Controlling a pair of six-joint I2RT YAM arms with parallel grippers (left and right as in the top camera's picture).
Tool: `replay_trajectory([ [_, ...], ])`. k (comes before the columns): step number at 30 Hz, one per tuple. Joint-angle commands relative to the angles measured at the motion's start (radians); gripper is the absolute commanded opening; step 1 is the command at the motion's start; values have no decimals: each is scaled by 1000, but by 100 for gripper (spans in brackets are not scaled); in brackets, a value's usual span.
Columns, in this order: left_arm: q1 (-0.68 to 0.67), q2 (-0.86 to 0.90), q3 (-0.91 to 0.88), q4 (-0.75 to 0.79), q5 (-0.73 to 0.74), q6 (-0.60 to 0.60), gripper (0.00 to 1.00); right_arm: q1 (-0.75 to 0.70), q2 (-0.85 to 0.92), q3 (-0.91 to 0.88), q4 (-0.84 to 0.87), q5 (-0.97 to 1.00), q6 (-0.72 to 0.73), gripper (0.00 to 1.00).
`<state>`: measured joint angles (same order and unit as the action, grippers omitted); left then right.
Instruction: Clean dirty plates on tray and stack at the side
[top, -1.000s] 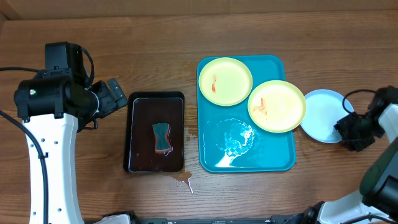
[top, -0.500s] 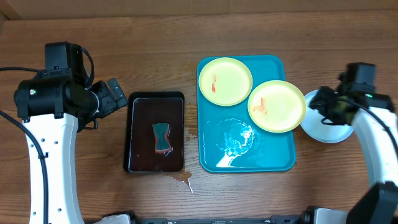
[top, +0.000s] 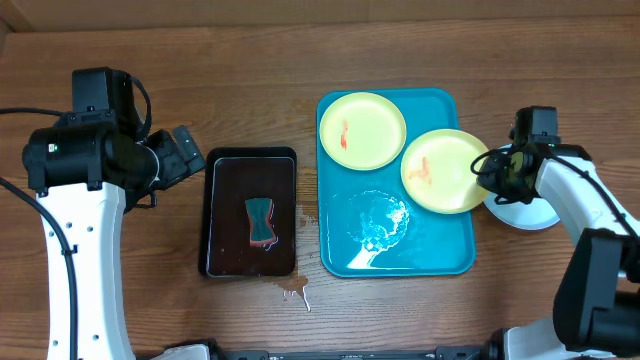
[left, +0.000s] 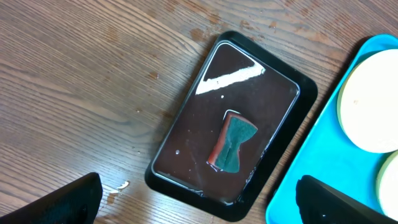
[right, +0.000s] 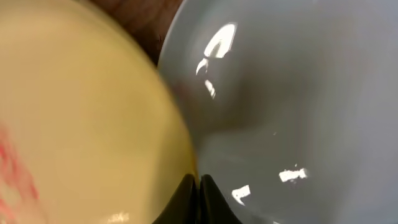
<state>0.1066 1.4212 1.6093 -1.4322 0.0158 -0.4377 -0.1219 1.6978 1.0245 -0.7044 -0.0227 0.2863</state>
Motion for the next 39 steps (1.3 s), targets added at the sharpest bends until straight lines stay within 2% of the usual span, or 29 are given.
replay_trajectory([
  [1, 4, -2, 15, 0, 6, 12, 100, 4, -2, 10, -21, -27, -2, 4],
  [11, 4, -2, 15, 0, 6, 12, 100, 36, -204, 109, -256, -98, 1, 4],
  [16, 4, -2, 15, 0, 6, 12, 100, 175, -254, 76, -364, -103, -2, 4],
  [19, 4, -2, 15, 0, 6, 12, 100, 261, -248, 13, -335, -103, 13, 4],
  [24, 5, -2, 15, 23, 6, 11, 100, 372, -247, -158, -150, -102, 73, 4],
  [29, 5, -2, 15, 48, 14, -2, 99, 409, -246, -274, 22, -97, 108, 4],
  [30, 5, -2, 15, 55, 27, -20, 100, 409, -246, -279, 33, -88, 107, 5],
  [31, 5, -2, 15, 52, 52, -24, 100, 407, -246, -278, 39, -62, 107, 14],
  [32, 5, -2, 15, 46, 81, -23, 100, 406, -248, -273, 41, -31, 107, 28],
  [33, 5, -2, 15, 46, 121, -23, 100, 404, -249, -263, 35, -5, 106, 31],
  [37, -12, 7, 13, 48, 273, 67, 98, 393, -258, -174, -40, 7, 66, 35],
  [39, -45, 13, 1, 38, 288, 123, 83, 393, -277, -118, -90, 7, 31, 35],
])
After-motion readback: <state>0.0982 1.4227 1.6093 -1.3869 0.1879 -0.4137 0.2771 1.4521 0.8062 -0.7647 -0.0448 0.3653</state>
